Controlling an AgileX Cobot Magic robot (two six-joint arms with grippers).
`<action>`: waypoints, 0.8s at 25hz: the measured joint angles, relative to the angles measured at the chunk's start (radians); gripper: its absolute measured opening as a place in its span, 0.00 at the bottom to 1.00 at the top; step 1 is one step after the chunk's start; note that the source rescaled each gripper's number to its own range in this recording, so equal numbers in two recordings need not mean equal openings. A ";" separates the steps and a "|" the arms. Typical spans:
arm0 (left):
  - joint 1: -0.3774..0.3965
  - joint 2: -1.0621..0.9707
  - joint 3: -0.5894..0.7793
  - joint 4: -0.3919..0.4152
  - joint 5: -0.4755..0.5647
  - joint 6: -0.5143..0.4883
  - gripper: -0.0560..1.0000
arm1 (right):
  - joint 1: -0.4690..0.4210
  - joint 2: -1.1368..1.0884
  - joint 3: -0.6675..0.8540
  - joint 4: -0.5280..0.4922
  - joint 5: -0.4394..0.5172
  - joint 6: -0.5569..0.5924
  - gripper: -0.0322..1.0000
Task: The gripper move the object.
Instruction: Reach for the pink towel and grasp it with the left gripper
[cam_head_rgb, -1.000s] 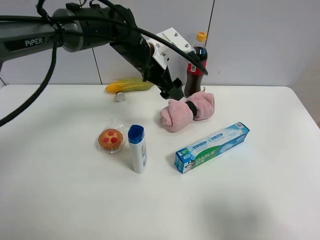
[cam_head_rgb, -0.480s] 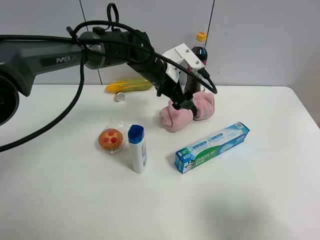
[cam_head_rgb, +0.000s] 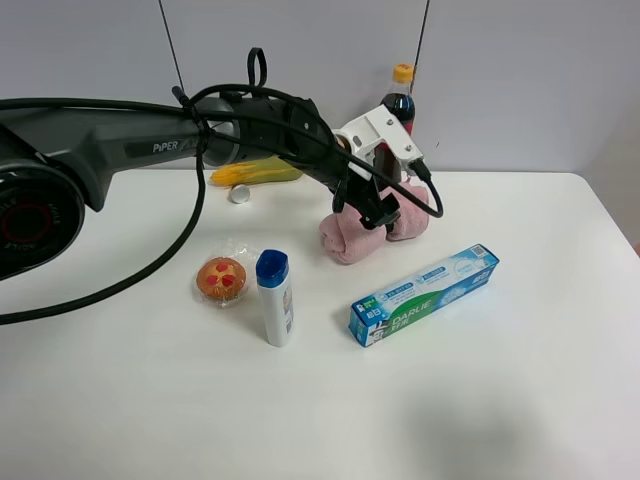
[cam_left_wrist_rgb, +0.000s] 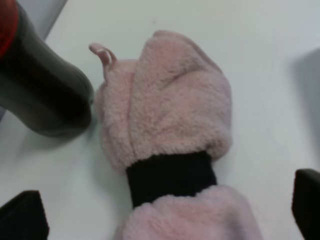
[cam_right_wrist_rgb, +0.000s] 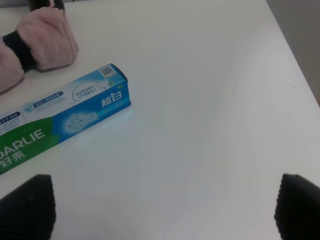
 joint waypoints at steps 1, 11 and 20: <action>0.000 0.005 0.000 0.000 -0.017 0.003 1.00 | 0.000 0.000 0.000 0.000 0.000 0.000 1.00; 0.000 0.075 0.000 -0.079 -0.115 0.036 1.00 | 0.000 0.000 0.000 0.000 0.000 0.000 1.00; 0.000 0.144 0.000 -0.146 -0.168 0.039 1.00 | 0.000 0.000 0.000 0.000 0.000 0.000 1.00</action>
